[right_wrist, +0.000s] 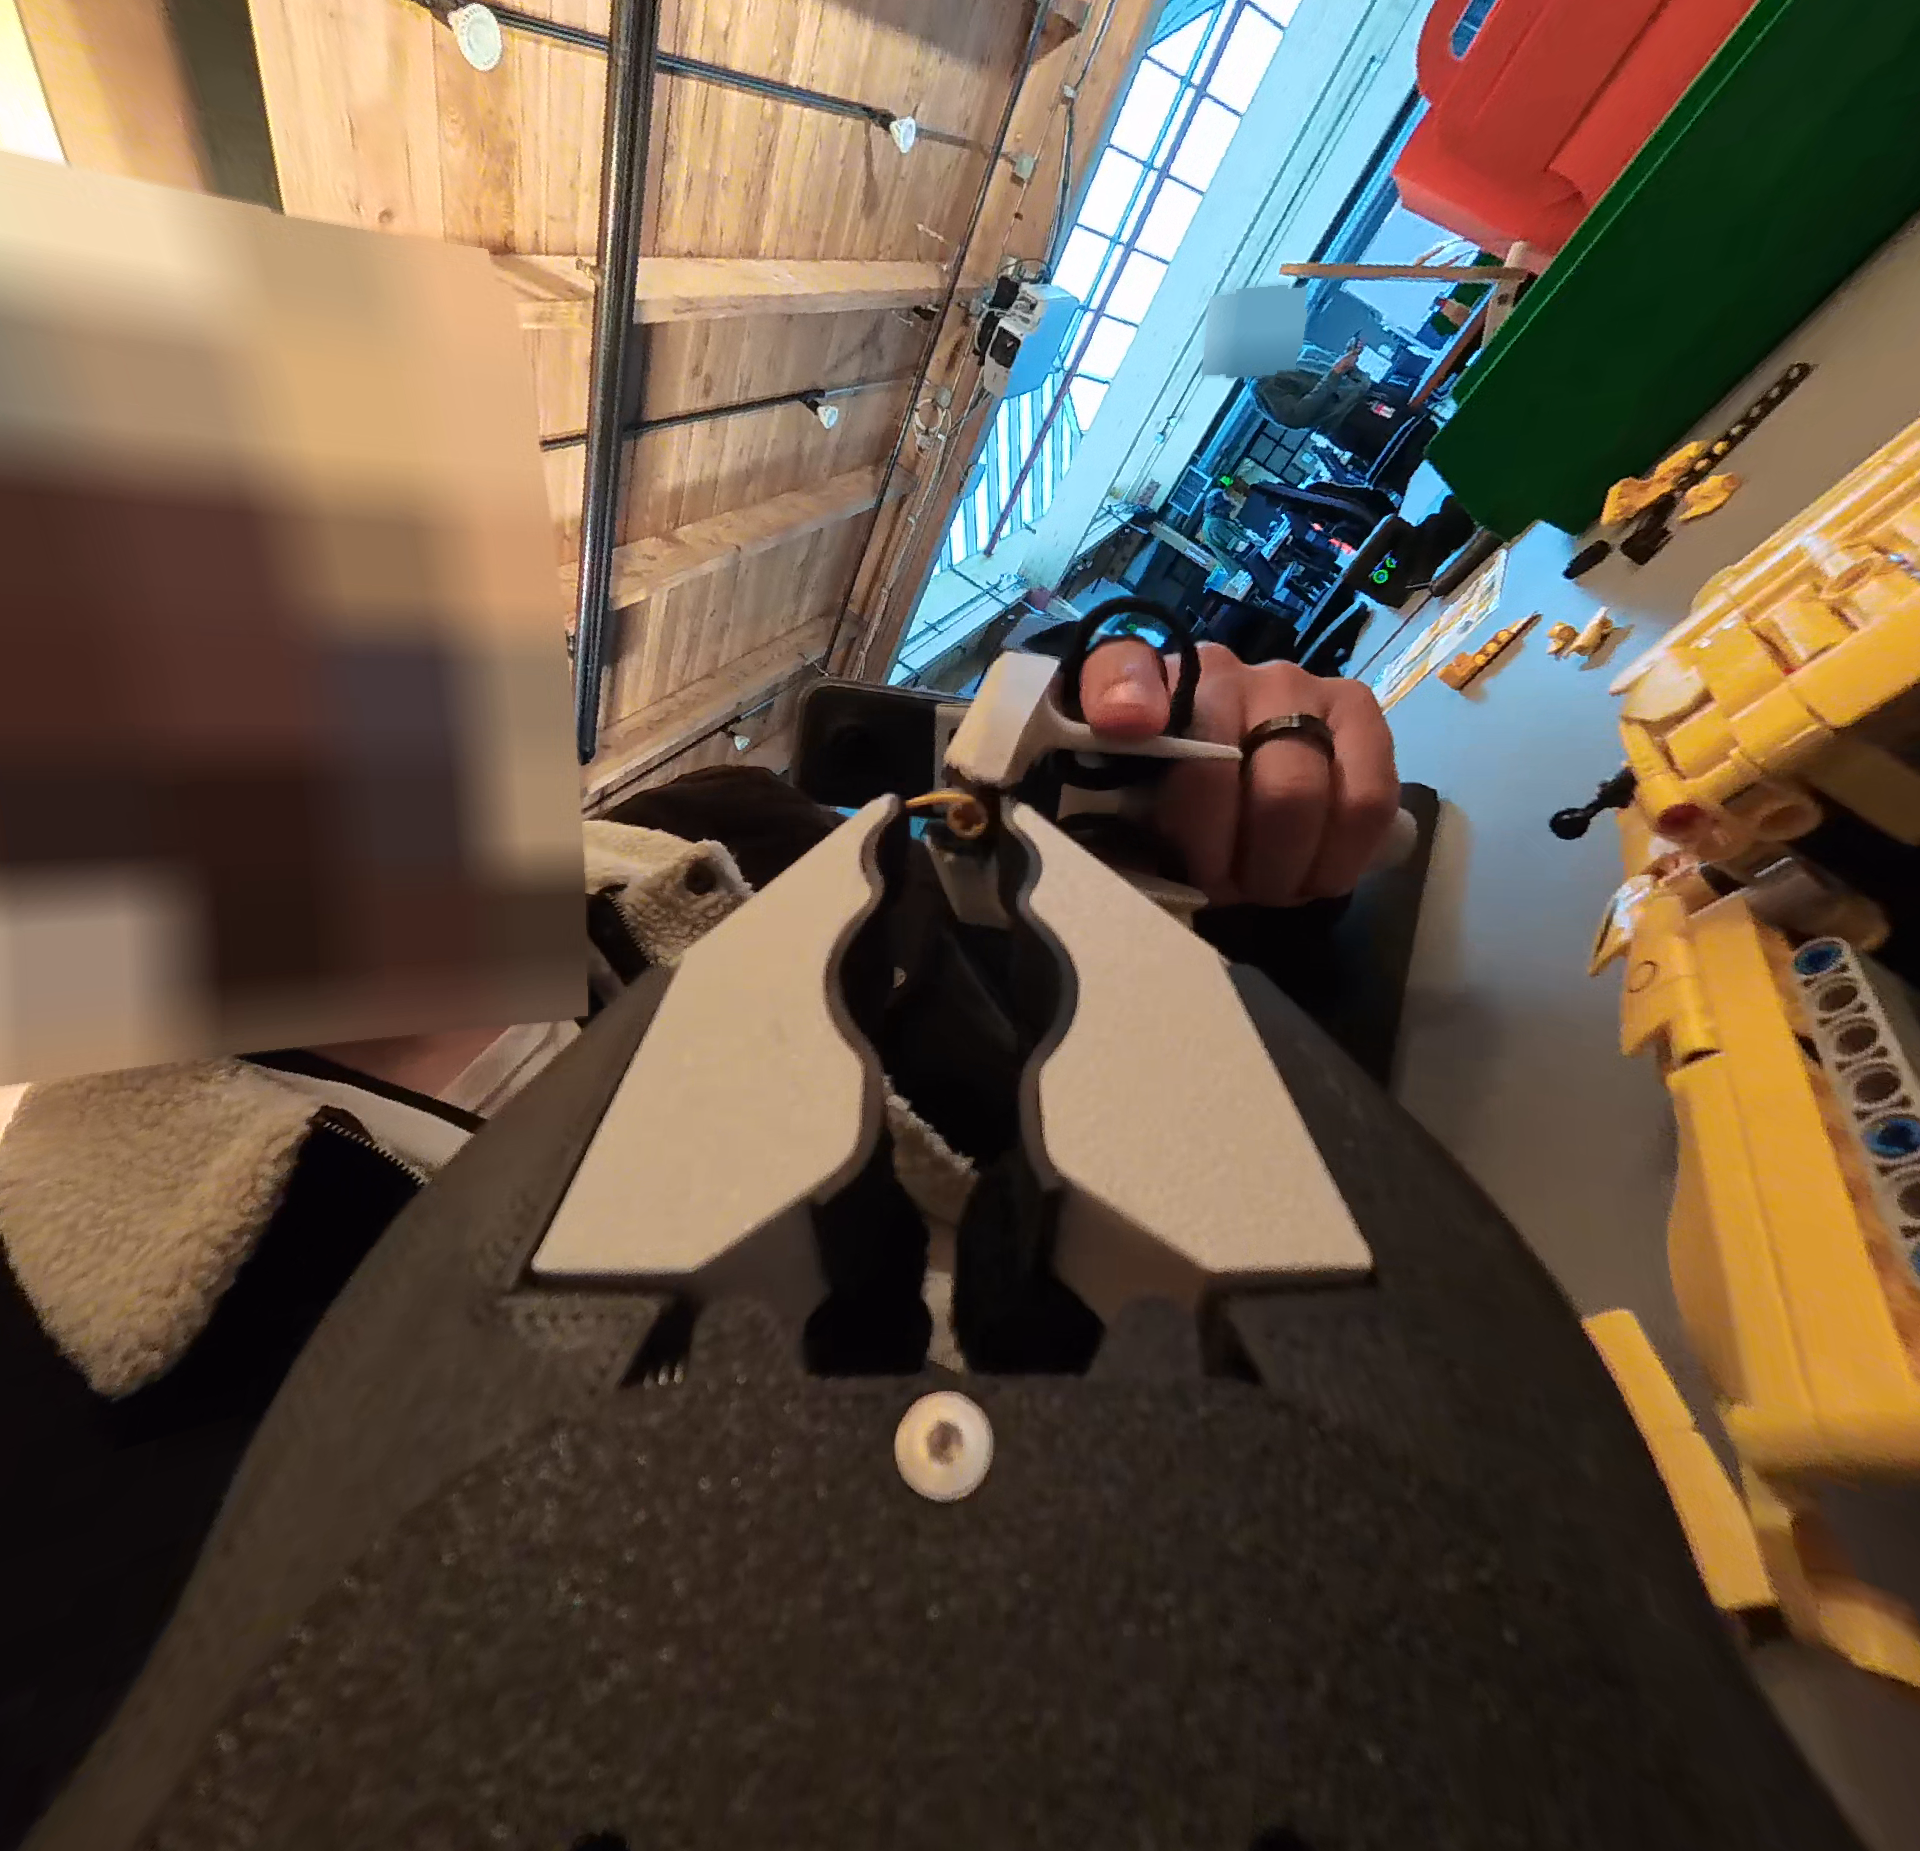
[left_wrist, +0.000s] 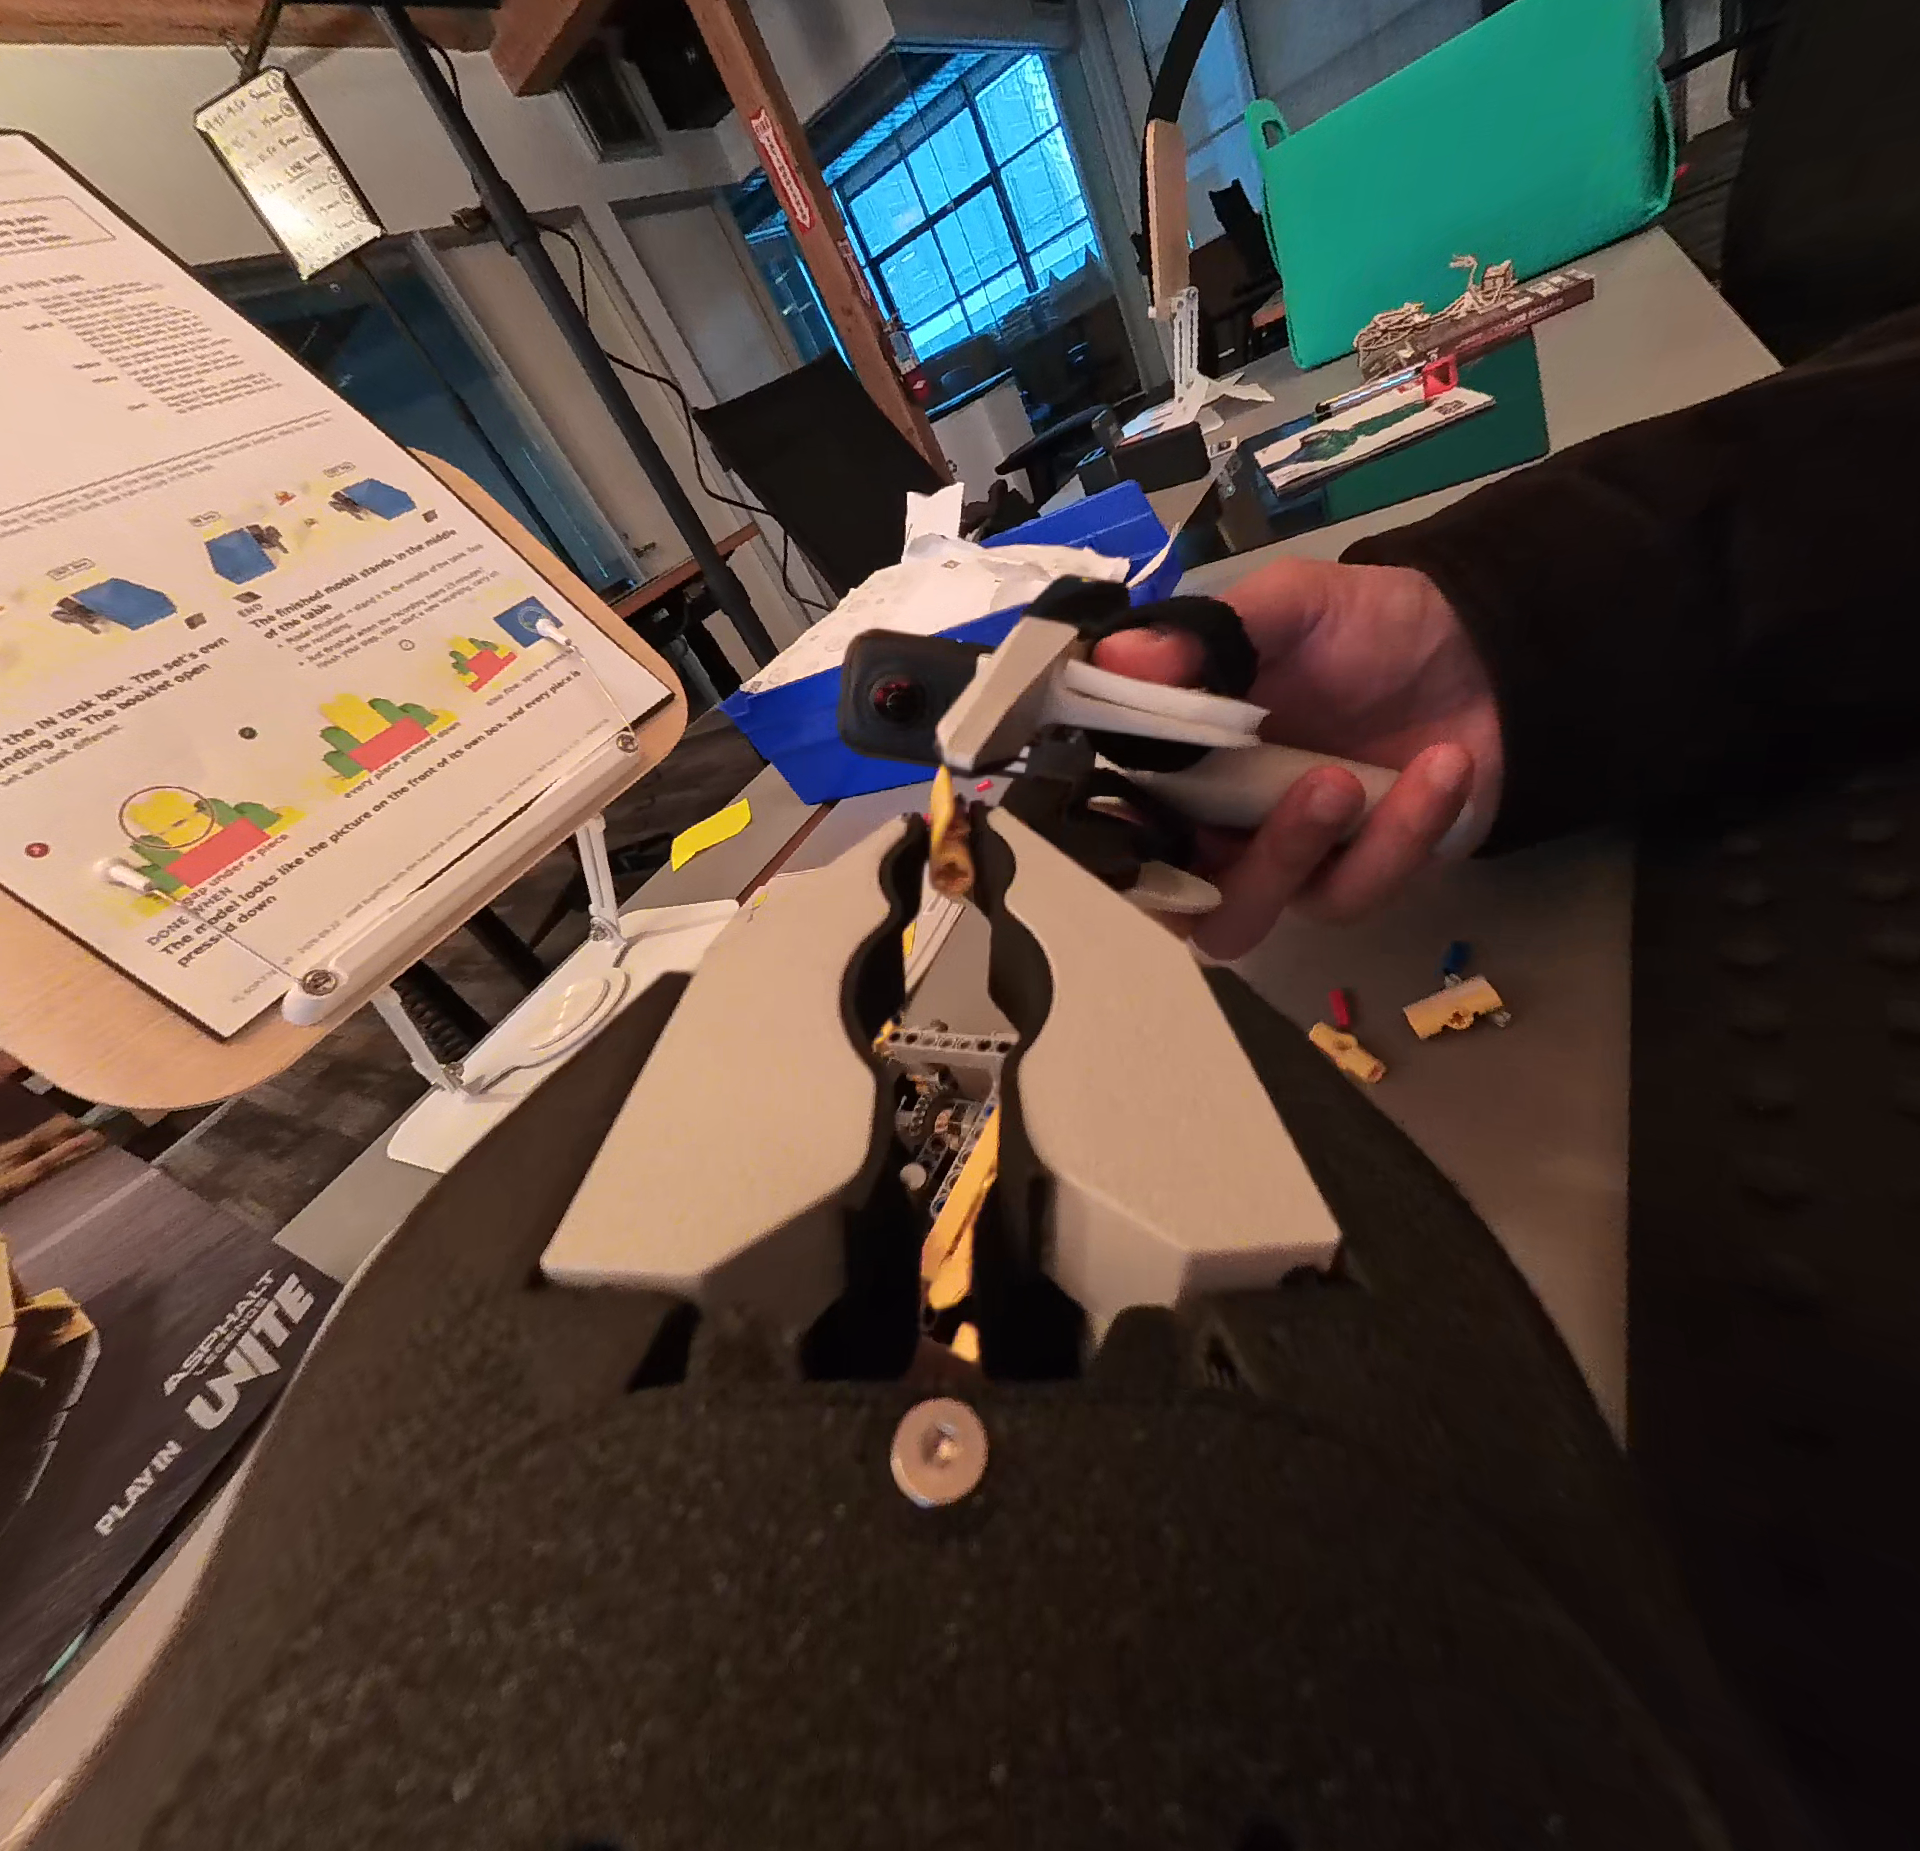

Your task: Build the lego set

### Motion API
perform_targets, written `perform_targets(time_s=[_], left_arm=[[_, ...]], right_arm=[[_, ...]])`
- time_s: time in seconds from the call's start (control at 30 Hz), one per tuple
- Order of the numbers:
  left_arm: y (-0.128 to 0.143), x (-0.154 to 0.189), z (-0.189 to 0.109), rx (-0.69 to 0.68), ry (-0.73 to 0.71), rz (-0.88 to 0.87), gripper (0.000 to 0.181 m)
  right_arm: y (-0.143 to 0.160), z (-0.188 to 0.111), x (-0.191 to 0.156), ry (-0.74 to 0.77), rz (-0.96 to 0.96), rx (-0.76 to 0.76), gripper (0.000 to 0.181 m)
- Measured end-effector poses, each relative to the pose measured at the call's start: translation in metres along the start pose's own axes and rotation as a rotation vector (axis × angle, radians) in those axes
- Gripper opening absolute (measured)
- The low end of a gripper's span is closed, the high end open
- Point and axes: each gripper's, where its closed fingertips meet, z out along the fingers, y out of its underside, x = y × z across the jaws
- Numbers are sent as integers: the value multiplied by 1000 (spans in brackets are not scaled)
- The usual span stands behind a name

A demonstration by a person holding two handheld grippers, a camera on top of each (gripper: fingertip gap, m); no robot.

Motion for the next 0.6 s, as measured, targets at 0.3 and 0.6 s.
perform_targets(time_s=[0.3,0.6], left_arm=[[-5,-4,-3,27,-6,-7,6],[-1,-32,-12,43,-14,-290,6]], right_arm=[[-4,-9,-7,72,-104,-24,25],[-95,-126,-23,805,-719,447,23]])
